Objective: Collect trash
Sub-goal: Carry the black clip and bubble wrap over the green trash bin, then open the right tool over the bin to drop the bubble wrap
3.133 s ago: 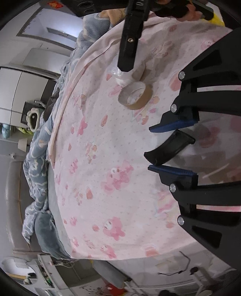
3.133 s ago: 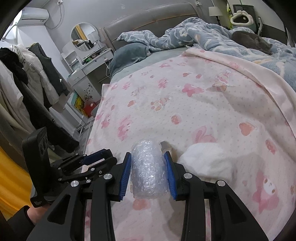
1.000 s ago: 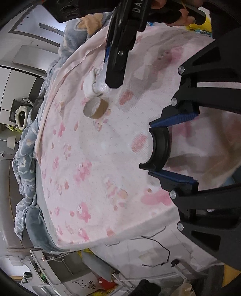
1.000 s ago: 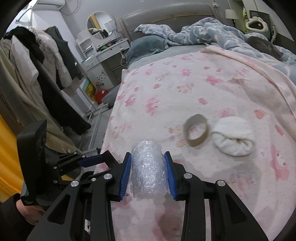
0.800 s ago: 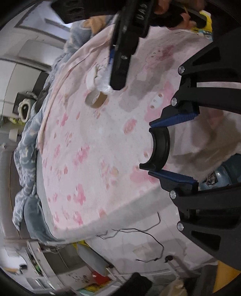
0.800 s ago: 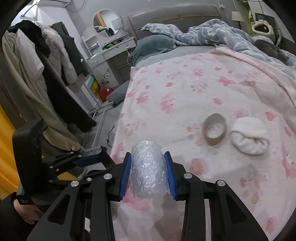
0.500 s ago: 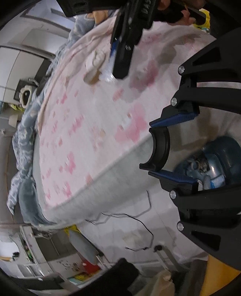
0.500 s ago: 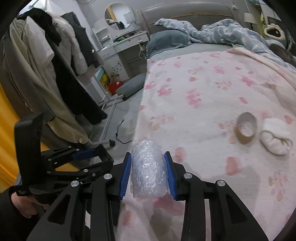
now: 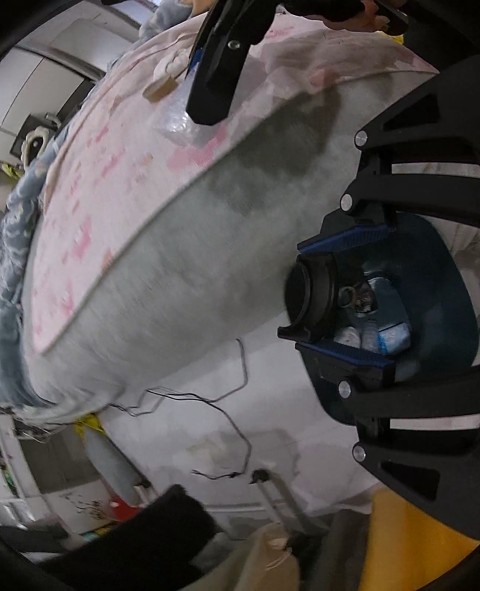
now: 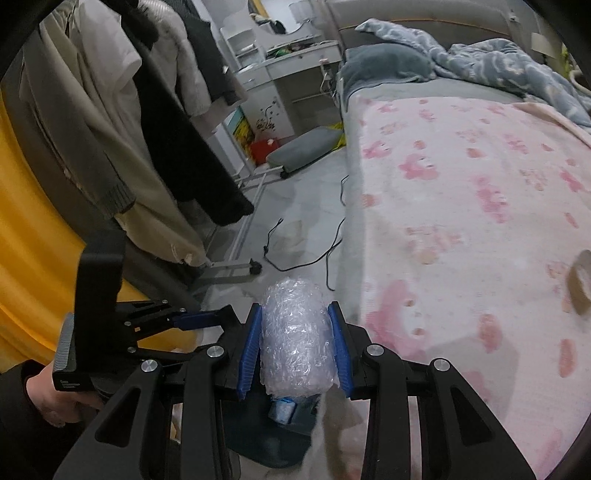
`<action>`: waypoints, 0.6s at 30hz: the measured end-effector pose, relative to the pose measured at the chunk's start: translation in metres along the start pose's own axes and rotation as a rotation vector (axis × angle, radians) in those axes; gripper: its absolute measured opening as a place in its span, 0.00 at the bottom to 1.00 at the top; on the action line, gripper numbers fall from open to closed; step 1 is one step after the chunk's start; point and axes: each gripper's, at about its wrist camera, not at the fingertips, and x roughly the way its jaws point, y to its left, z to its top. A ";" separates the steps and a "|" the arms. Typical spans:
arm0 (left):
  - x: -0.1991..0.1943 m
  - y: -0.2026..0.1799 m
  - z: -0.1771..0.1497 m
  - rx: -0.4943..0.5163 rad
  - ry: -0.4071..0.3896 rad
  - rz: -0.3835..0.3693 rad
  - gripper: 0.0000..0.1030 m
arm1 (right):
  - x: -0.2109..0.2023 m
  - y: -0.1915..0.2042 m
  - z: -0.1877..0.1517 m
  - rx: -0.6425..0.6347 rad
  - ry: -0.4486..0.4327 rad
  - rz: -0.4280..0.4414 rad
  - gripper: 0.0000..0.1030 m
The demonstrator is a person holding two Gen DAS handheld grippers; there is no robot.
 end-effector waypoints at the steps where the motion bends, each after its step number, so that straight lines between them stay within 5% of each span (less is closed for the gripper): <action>1: 0.002 0.004 -0.002 -0.006 0.011 0.000 0.48 | 0.004 0.003 0.001 -0.005 0.007 0.001 0.36; 18: 0.025 0.055 -0.034 -0.069 0.185 -0.009 0.54 | 0.070 0.041 0.001 -0.062 0.123 0.009 0.36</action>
